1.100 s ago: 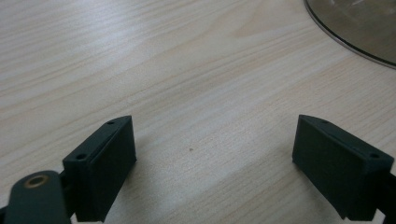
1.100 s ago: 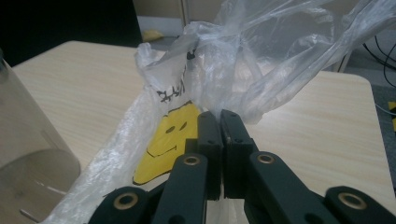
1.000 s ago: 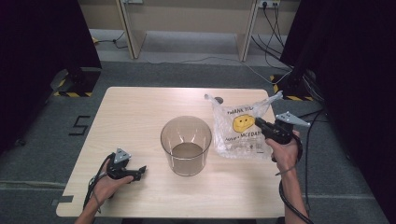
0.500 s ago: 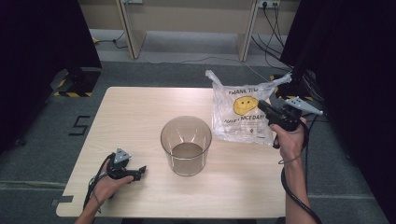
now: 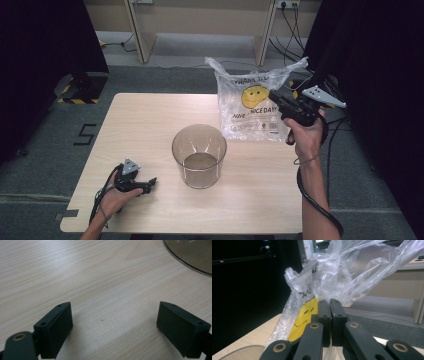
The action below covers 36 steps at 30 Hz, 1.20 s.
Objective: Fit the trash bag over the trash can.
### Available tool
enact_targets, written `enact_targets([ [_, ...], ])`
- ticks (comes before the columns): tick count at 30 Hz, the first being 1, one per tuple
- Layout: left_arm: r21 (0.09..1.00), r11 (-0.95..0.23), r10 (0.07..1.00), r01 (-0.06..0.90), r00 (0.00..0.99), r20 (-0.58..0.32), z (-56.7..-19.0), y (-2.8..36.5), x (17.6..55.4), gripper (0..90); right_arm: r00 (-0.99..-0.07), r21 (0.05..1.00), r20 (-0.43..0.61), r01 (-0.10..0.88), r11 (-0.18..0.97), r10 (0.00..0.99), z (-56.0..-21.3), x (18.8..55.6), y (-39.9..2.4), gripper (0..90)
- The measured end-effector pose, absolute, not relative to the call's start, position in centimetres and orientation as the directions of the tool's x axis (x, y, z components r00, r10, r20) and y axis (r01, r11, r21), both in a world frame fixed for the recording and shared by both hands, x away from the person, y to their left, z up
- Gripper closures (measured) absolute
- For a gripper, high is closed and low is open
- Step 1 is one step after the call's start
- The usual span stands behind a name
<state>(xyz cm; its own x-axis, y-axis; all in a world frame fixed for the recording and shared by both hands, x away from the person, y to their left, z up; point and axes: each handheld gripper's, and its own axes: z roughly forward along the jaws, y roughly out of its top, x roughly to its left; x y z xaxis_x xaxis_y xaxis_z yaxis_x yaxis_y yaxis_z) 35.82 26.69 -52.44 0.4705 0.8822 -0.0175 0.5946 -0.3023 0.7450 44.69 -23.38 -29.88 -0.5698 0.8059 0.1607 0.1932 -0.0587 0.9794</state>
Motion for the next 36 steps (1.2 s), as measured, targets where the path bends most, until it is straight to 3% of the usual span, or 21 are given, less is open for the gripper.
enact_targets([
  [15,0.748,-0.298,0.879,0.593,0.476,-0.027,-52.4,26.9,35.8,14.9,-0.657,0.964,0.211,0.262,-0.043,0.724,-32.8,45.5,-17.1,88.7],
  [21,0.759,-0.223,0.891,0.611,0.445,-0.096,-51.7,28.0,36.6,16.7,-0.676,0.956,0.209,0.292,-0.004,0.706,-34.0,45.9,-14.7,88.7],
  [28,0.831,-0.049,0.877,0.554,0.423,-0.230,-47.0,28.8,37.4,18.0,-0.692,0.949,0.204,0.314,0.034,0.693,-35.1,46.0,-12.8,88.6],
  [36,0.869,-0.068,0.840,0.489,0.498,-0.214,-42.8,27.1,38.2,18.6,-0.693,0.943,0.205,0.329,0.050,0.691,-35.6,45.9,-12.1,88.5],
])
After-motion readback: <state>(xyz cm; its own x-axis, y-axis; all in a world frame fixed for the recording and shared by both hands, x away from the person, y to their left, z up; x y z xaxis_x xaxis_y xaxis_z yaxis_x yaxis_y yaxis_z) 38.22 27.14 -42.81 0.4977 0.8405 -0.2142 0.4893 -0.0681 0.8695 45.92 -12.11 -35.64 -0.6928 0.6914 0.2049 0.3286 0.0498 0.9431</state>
